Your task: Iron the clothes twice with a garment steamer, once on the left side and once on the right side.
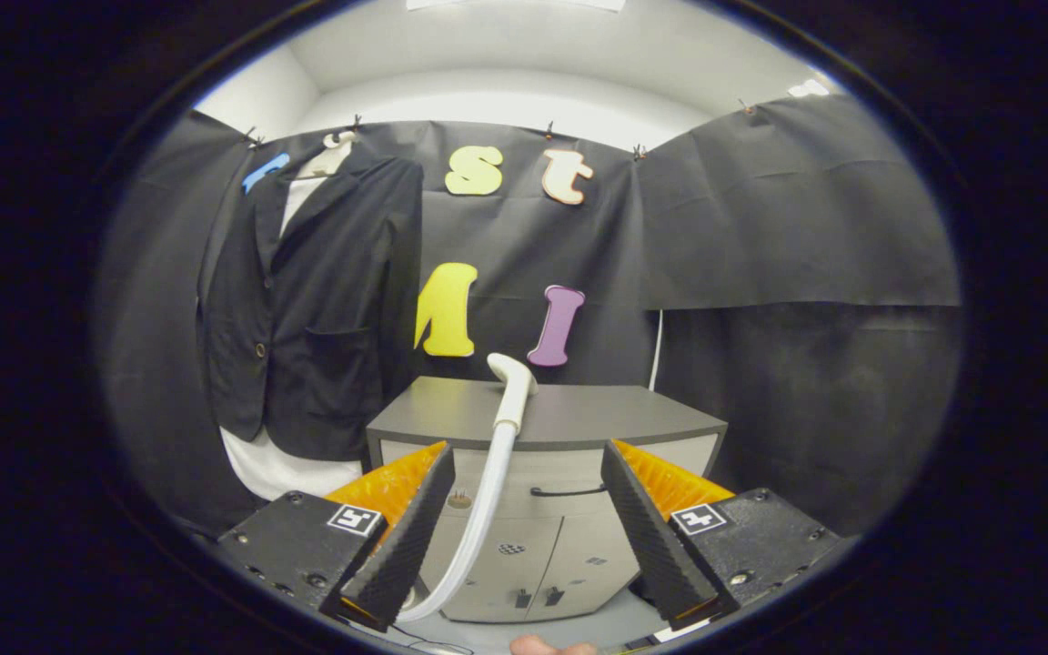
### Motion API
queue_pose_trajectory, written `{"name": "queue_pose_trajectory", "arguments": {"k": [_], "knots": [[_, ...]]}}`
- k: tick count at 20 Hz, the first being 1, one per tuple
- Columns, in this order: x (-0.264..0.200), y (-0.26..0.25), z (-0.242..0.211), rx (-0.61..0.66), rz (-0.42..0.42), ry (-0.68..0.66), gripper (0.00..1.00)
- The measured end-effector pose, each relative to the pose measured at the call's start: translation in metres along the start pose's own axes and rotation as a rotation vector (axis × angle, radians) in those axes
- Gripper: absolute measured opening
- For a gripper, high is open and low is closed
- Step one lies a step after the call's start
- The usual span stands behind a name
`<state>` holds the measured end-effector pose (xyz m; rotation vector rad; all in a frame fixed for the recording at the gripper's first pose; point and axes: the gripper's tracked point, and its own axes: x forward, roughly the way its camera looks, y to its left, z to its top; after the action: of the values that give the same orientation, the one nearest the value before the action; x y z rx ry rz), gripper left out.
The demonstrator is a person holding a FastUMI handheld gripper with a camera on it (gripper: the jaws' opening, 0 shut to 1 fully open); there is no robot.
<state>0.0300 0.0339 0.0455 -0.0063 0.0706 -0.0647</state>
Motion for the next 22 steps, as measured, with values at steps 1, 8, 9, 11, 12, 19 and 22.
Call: {"name": "queue_pose_trajectory", "arguments": {"k": [1, 8, 9, 11, 12, 19, 22], "knots": [[0.005, 0.004, 0.005, 0.008, -0.004, 0.014, 1.0], [0.075, 0.02, 0.032, 0.091, 0.003, 0.16, 1.0], [0.091, 0.021, 0.033, 0.094, 0.006, 0.185, 1.0], [0.124, 0.026, 0.036, 0.085, 0.031, 0.234, 1.0], [0.143, 0.03, 0.037, 0.072, 0.045, 0.25, 1.0], [0.244, 0.029, 0.022, 0.06, 0.046, 0.414, 1.0], [0.267, 0.032, 0.001, 0.065, 0.043, 0.506, 0.93]]}}
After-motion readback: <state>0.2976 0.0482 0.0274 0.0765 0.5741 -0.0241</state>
